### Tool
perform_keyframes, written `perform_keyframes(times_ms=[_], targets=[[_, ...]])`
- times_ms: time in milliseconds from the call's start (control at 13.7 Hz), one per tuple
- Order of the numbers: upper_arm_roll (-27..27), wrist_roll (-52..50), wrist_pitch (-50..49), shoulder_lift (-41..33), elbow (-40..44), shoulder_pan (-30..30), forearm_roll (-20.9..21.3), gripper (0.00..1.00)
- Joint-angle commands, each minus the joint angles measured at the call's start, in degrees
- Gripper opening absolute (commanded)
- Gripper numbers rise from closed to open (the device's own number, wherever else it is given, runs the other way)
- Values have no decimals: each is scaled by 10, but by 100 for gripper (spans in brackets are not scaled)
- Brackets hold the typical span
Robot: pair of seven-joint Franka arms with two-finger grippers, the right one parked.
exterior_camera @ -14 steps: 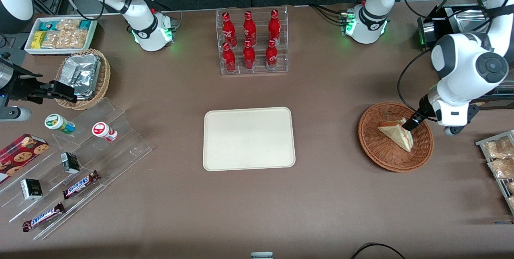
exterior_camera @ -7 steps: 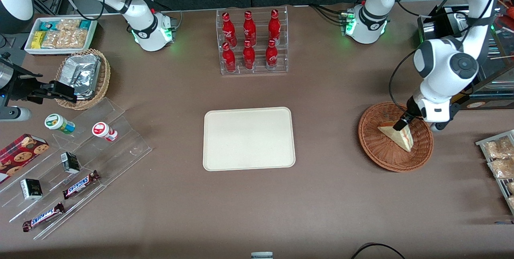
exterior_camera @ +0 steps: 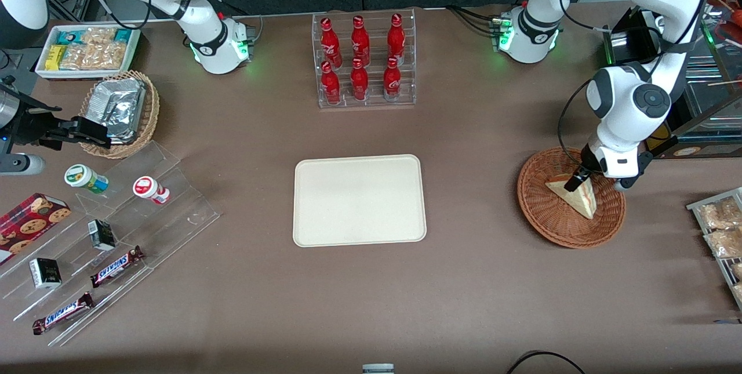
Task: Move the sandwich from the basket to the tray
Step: 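Move the left gripper down over the wrapped sandwich in the wicker basket, then close the left gripper on the sandwich and lift it, then carry the sandwich with the left gripper over the cream tray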
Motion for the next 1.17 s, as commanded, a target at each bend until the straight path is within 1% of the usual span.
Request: perform_keyframes(times_ms=[0, 73, 146, 292, 511, 657, 730, 803, 876, 1022, 1095], targets=[[0, -20, 6, 0, 11, 1, 6, 33], [-1, -32, 5, 0, 18, 0, 6, 19], [-1, -41, 1, 0, 25, -3, 7, 7], [-2, -47, -4, -6, 30, -5, 7, 1], [-9, -48, -75, -21, 60, -9, 8, 1], [-31, -47, -151, -54, 82, -10, 13, 1], [-38, -48, -203, -74, 98, -10, 38, 1], [-47, -48, -265, -87, 124, -10, 67, 2], [-61, -48, -333, -89, 162, -10, 82, 2], [-89, -47, -432, -87, 237, -10, 84, 2], [-106, -47, -462, -87, 262, -10, 83, 2]])
